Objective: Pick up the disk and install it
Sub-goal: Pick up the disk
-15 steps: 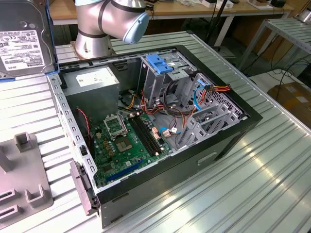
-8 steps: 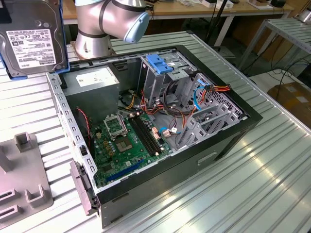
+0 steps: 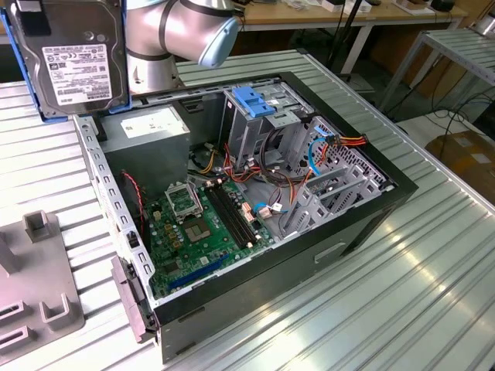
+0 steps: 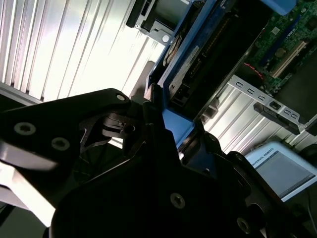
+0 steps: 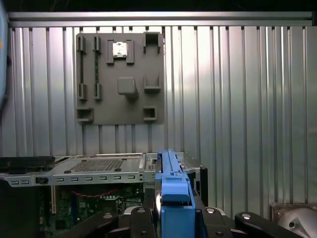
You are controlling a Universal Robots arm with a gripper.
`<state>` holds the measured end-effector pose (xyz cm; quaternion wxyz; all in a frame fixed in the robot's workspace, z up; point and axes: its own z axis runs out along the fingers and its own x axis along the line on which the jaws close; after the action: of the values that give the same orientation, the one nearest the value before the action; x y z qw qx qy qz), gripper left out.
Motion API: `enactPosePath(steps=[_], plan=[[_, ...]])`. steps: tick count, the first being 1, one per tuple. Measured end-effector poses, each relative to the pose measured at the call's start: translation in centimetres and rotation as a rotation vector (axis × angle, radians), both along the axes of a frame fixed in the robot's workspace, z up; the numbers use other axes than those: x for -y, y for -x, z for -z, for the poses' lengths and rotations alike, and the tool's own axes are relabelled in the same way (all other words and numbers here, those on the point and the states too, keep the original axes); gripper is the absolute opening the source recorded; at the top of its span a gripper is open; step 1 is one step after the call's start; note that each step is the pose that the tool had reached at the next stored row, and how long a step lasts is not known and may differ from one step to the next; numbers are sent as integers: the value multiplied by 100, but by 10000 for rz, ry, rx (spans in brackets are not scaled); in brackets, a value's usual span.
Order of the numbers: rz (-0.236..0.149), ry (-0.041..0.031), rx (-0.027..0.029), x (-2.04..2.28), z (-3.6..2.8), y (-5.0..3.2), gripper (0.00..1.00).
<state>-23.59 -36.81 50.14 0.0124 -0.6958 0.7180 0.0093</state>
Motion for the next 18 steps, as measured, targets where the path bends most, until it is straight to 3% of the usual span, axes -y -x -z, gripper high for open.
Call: enactPosePath(steps=[10, 18], plan=[[-1, 0, -1, 9, 0, -288, 37], [0, 1, -1, 167, 1, -343, 37]])
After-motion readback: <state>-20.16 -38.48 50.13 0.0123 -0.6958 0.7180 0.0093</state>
